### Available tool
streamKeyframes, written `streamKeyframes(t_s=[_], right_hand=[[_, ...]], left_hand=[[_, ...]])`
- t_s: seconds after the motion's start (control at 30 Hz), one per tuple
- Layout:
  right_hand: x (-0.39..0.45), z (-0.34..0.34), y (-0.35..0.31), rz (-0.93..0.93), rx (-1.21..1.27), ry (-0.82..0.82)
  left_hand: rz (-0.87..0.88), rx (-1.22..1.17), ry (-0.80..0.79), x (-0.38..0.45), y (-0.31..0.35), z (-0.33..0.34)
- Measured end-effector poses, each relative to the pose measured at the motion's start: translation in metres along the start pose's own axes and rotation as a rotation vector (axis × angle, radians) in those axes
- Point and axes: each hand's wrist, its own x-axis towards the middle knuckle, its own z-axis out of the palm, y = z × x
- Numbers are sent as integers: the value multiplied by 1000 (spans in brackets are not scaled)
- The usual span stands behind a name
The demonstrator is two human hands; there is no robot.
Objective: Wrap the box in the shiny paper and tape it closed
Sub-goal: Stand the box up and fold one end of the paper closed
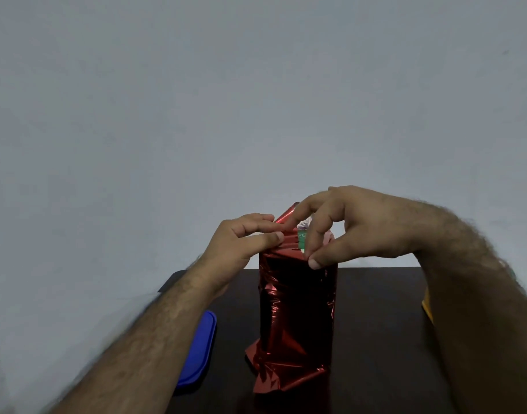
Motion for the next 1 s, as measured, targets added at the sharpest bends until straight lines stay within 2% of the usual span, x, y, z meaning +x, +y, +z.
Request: streamKeyframes(t_s=[0.17,0.43,0.77,1.0], right_hand=[[-1,-1,-1,19,-2,1],[4,4,0,12,7,229],[9,13,0,53,-10,242],[16,20,3,88,30,510]], left_hand=[[-11,99,-92,4,5,-7],[-24,69,-189,5,12,-4],[28,212,-184,5,8,-6],[-10,104,-180,6,6,-5]])
